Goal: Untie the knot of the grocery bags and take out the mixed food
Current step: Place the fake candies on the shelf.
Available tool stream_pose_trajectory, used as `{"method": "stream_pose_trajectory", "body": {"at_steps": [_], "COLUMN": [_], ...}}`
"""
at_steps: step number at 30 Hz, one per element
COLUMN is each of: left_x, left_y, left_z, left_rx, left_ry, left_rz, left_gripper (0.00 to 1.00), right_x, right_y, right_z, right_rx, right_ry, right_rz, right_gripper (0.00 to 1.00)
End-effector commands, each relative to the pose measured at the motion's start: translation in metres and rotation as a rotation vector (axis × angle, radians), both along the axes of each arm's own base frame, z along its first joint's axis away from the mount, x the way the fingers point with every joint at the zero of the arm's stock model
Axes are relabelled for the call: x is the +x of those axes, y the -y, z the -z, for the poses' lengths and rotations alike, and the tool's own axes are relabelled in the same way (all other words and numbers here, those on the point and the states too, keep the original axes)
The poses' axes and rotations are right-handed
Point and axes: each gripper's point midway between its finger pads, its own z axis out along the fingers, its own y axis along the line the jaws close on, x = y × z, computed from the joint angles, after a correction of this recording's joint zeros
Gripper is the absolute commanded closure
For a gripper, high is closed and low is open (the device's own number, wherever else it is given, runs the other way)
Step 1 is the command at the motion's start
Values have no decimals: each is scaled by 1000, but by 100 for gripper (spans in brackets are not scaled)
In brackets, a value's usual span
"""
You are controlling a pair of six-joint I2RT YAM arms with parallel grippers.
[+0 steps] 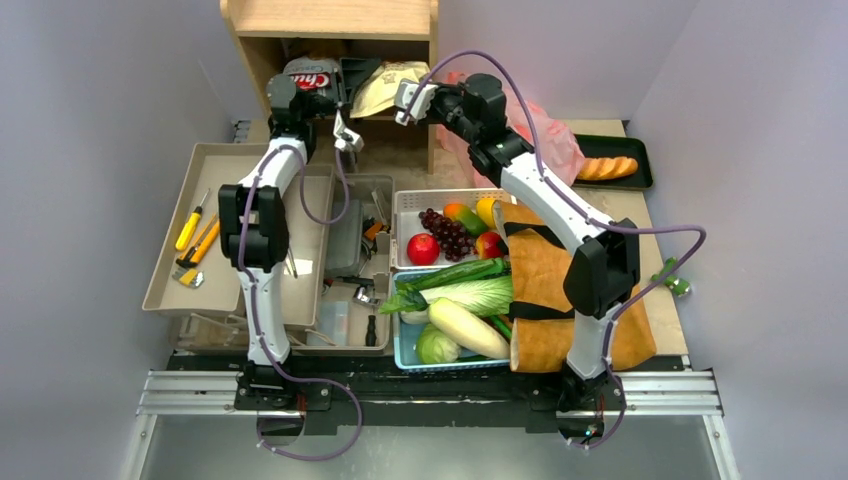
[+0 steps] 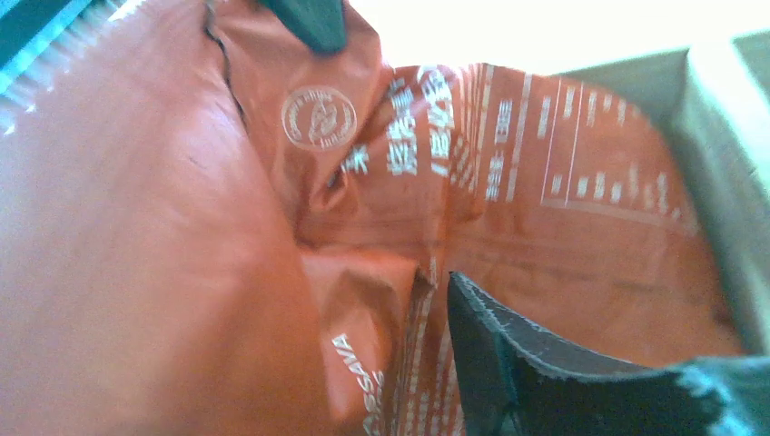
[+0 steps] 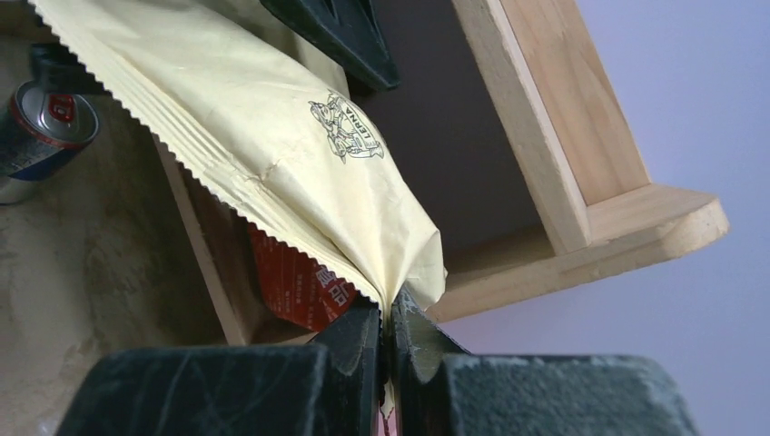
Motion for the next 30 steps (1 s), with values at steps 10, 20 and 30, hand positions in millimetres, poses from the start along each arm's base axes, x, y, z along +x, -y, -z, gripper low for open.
{"method": "stream_pose_trajectory", "body": {"at_steps": [10, 20, 30], "left_x": [-114, -134, -206], "left_y": [-4, -8, -37], "left_z": [-14, -46, -29], "left_rx": [41, 55, 235], "left_ry": [-108, -244, -571], "left_rz": [174, 196, 180], "left_gripper": [26, 15, 1], "right_x": [7, 5, -7], "right_y": [-10, -6, -10], "right_z": [-13, -13, 11], "right_rx": [54, 73, 43], "right_ry": [-28, -49, -176], "right_rz": [17, 28, -24], "right_gripper": [100, 100, 100]}}
